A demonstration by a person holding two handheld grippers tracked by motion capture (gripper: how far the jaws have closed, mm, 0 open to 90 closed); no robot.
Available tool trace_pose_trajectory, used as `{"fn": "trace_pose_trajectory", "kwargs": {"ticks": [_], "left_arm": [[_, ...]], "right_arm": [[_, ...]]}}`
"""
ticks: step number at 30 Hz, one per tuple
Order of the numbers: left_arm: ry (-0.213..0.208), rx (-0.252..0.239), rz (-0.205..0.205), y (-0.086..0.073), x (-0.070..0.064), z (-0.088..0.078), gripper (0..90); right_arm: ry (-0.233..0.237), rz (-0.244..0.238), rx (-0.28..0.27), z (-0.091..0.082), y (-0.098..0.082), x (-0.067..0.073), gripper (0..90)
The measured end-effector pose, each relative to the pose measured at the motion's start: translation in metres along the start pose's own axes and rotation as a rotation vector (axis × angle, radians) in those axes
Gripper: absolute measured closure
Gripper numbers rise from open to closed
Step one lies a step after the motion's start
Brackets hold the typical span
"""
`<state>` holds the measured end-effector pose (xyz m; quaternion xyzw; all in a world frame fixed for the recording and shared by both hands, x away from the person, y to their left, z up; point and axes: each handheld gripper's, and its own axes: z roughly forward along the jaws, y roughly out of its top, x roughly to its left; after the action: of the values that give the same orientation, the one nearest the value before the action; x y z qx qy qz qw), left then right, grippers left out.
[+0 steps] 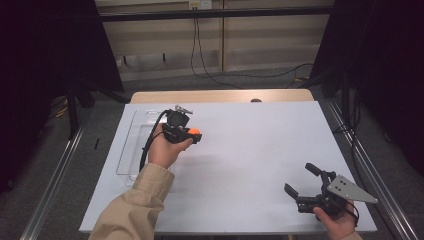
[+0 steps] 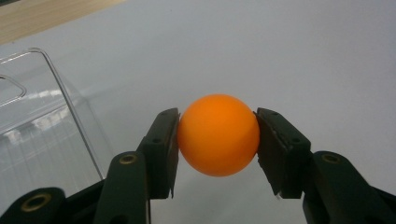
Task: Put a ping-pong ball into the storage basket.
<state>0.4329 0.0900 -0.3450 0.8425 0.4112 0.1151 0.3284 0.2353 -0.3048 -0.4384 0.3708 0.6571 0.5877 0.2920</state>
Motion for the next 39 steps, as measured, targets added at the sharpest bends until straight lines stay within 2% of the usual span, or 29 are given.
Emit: {"fn": "trace_pose_trajectory", "kwargs": {"ticks": [1, 6, 7, 16, 17, 22, 23, 25, 26, 28, 39], "left_arm": [[0.001, -0.006, -0.009, 0.0, 0.0, 0.0, 51.2], [0.004, 0.0, -0.003, 0.0, 0.003, -0.003, 51.3], [0.006, -0.01, -0.014, 0.0, 0.003, -0.003, 51.2], [0.014, -0.001, -0.009, -0.002, 0.008, -0.007, 51.3], [0.014, -0.009, -0.02, -0.003, 0.008, -0.007, 51.2], [0.02, 0.004, -0.003, -0.004, 0.012, -0.01, 51.2], [0.02, 0.001, -0.015, -0.004, 0.011, -0.01, 51.3], [0.023, 0.006, -0.006, -0.005, 0.013, -0.011, 51.3], [0.023, -0.005, -0.02, -0.005, 0.013, -0.011, 51.3], [0.027, 0.001, -0.007, -0.006, 0.015, -0.013, 51.2], [0.038, 0.002, -0.017, -0.008, 0.02, -0.016, 51.2]], "right_arm": [[0.001, 0.0, 0.0, 0.0, 0.0, 0.0, 1.3], [0.001, -0.001, 0.0, 0.0, 0.0, 0.0, 1.3], [0.001, 0.0, 0.0, 0.0, 0.0, 0.0, 1.3], [0.0, 0.0, 0.0, 0.0, 0.0, 0.0, 1.3], [-0.001, 0.0, 0.0, 0.0, 0.0, 0.0, 1.3], [0.001, -0.001, -0.001, 0.0, 0.0, 0.0, 1.3], [0.001, -0.001, -0.001, 0.0, 0.0, 0.0, 1.3], [0.001, -0.001, 0.0, 0.0, 0.0, 0.0, 1.3], [0.0, -0.001, 0.0, 0.0, 0.0, 0.0, 1.3], [0.0, 0.001, -0.001, 0.0, 0.0, 0.0, 1.3], [0.0, 0.001, -0.001, 0.0, 0.0, 0.0, 1.3]]}}
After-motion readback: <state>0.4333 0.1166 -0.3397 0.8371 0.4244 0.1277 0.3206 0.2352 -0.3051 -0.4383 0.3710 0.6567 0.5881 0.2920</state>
